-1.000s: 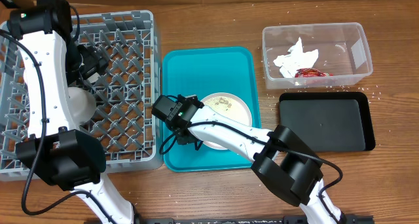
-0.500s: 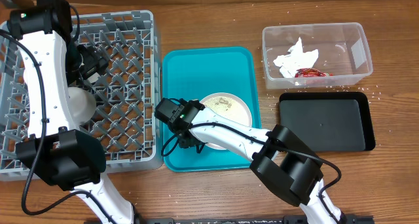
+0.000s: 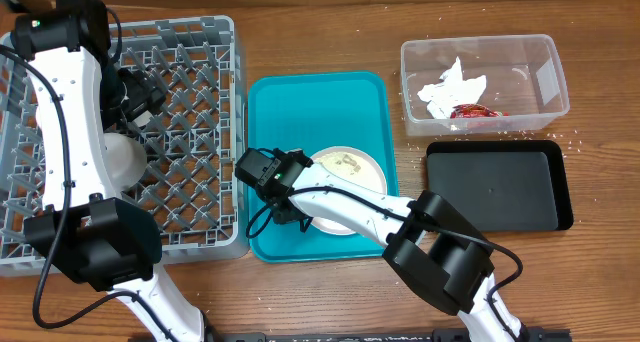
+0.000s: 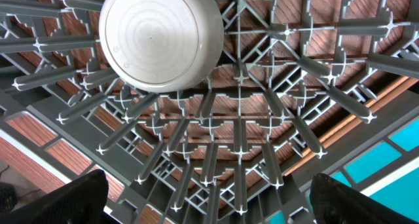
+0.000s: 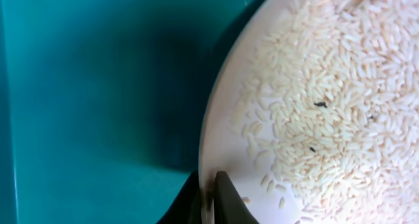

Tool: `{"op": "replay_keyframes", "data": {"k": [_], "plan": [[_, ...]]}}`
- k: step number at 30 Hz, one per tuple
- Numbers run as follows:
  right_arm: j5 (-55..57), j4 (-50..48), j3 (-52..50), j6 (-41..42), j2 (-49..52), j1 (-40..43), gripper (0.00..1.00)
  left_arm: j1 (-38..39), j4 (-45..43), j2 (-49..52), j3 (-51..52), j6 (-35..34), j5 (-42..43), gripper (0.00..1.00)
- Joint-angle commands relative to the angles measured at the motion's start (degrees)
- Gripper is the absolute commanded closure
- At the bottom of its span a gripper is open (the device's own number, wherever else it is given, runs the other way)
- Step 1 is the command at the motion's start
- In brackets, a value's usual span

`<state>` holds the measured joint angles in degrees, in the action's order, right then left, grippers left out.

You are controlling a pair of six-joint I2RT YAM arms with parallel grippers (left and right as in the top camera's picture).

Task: Sort waste into correct bins and load items into the dishwasher
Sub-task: 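Close the right gripper on the white plate's rim, then lift the rice plate and carry it over the black tray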

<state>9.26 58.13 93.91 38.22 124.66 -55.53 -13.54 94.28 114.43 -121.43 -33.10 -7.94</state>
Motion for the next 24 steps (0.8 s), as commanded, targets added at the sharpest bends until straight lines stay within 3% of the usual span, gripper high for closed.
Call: {"op": "replay_keyframes", "data": {"k": [1, 24], "plan": [[-1.31, 0.35, 0.46, 0.87, 0.68, -0.13, 0.96, 0.04, -0.09, -1.68, -0.7, -0.33, 0.28, 0.0], [14.73, 4.57, 3.1, 0.44, 0.68, -0.13, 0.96, 0.04, -0.09, -1.68, -0.7, -0.33, 0.26, 0.0]]}}
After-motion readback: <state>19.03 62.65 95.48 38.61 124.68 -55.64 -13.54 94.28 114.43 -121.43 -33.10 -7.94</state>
